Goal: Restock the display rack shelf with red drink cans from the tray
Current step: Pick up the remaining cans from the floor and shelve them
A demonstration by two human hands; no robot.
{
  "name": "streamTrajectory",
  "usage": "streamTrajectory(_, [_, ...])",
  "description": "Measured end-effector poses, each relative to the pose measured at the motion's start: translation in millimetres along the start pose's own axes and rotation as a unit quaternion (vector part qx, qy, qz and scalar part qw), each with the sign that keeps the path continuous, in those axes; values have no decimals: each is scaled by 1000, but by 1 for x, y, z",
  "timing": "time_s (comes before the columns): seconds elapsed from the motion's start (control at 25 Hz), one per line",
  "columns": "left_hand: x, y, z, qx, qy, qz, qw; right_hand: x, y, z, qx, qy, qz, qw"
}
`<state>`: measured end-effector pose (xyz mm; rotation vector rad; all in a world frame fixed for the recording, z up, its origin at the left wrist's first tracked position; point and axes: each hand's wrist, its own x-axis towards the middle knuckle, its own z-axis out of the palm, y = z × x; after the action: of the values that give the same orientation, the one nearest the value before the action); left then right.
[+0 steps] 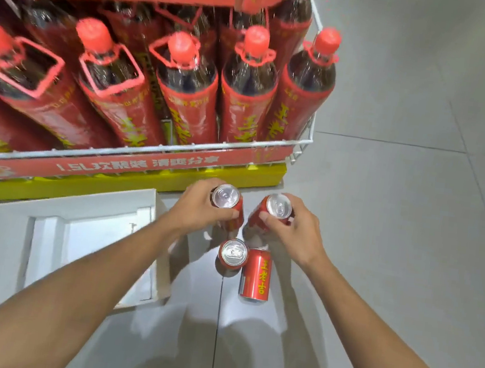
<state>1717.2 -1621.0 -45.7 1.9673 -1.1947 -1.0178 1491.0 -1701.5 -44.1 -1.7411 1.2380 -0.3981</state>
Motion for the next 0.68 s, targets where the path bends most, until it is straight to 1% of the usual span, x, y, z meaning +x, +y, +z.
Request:
streamTrajectory(0.04, [-7, 22, -22, -17, -10, 11, 1000, -5, -26, -19, 18, 3, -6, 1000])
streamTrajectory(0.16, [-41, 123, -108, -42, -42, 28, 998, -23, -141, -92, 46, -12, -40, 998])
streamTrajectory(0.36, [-117, 340, -265, -34, -105, 64, 992, -73, -378, -235, 30, -38, -70, 996])
streamTrajectory(0.48, [-166, 478, -366, -25, -98, 82, 991, -106, -535, -322, 10, -29, -99, 995])
streamTrajectory(0.56, [-197, 559, -426, -35, -95, 87, 991, -131, -631, -370, -3, -6, -119, 993])
streamTrajectory(0.68, [-241, 667, -511, -8, -59, 127, 990, -163, -760, -425, -61, 39, -170, 983])
